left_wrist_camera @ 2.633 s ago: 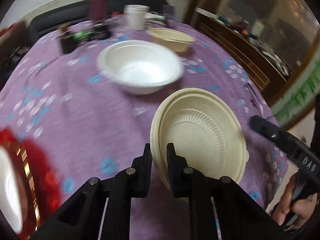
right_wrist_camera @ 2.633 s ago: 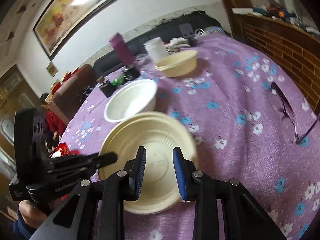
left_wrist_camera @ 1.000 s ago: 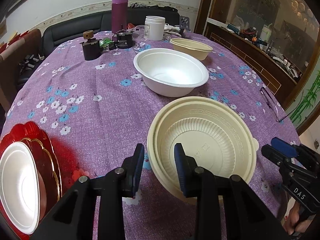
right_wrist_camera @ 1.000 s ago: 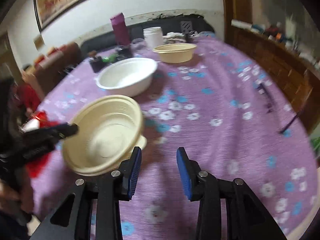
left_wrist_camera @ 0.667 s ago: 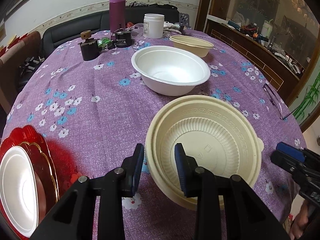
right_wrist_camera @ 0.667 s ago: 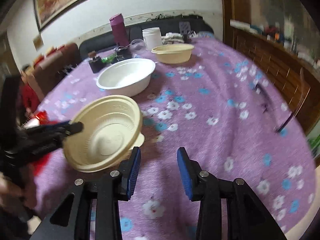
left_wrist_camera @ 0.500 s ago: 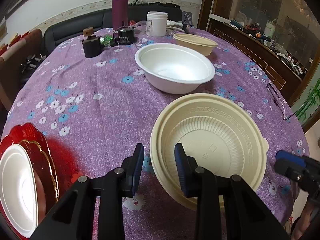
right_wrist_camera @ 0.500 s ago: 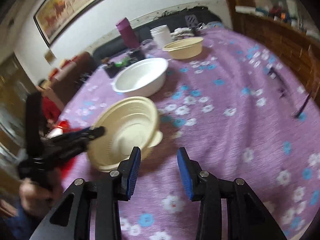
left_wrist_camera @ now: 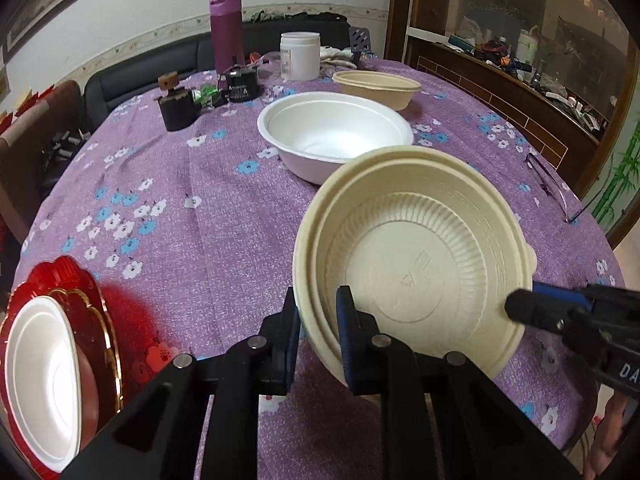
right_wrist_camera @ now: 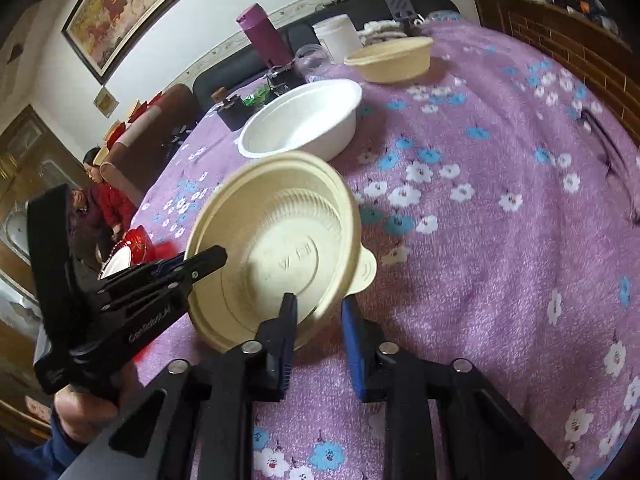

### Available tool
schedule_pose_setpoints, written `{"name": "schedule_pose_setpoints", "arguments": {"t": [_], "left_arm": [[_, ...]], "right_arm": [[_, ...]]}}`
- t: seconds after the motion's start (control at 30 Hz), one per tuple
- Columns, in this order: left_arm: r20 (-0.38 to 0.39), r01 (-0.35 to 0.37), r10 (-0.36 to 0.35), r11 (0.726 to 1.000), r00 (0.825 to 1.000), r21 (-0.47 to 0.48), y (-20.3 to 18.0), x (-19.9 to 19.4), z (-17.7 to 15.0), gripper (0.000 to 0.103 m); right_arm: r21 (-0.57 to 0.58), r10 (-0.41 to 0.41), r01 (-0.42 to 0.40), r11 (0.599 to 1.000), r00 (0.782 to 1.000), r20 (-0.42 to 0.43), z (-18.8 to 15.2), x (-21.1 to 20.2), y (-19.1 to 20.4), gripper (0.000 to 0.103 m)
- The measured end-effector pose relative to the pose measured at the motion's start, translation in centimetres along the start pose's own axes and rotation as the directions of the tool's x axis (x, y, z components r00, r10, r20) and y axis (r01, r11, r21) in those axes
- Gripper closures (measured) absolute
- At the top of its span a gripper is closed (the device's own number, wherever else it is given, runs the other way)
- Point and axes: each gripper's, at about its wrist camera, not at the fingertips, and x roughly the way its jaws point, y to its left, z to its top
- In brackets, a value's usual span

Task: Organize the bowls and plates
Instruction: 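Lift the cream bowl with both tools and carry it toward the red plates, then lower the cream bowl onto the red plate stack with both tools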

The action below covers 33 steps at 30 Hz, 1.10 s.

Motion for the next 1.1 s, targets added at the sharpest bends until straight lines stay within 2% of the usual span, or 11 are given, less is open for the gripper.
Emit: {"name": "schedule_pose_setpoints", "arguments": {"t": [0.47,0.8,1.1], "left_arm": [[0.04,-0.058,0.058,0.998,0.997,-0.022,1.5,-2.2,-0.2,0.084],[0.091,-0.089,0.095,0.994,0.991,-0.065,4.2,-5.2,-0.1,0.084],[0.115,-0.141,0.155,0.983,0.981,-0.12,7.8,-8.1,-1.0,0.084]], "right_arm": [[-0.067,0.018,-0.016,0.998,1.0,0.021,1.0,-0.5,2.1,0.081],[-0.131,0.074,-0.071,0.989,0.997,0.022,2.4,-1.2,5.2,0.081],[-0.175,0.142,-0.141,0.974,0.99,-0.007,3.1,-0.5,8.8,0.081]]}}
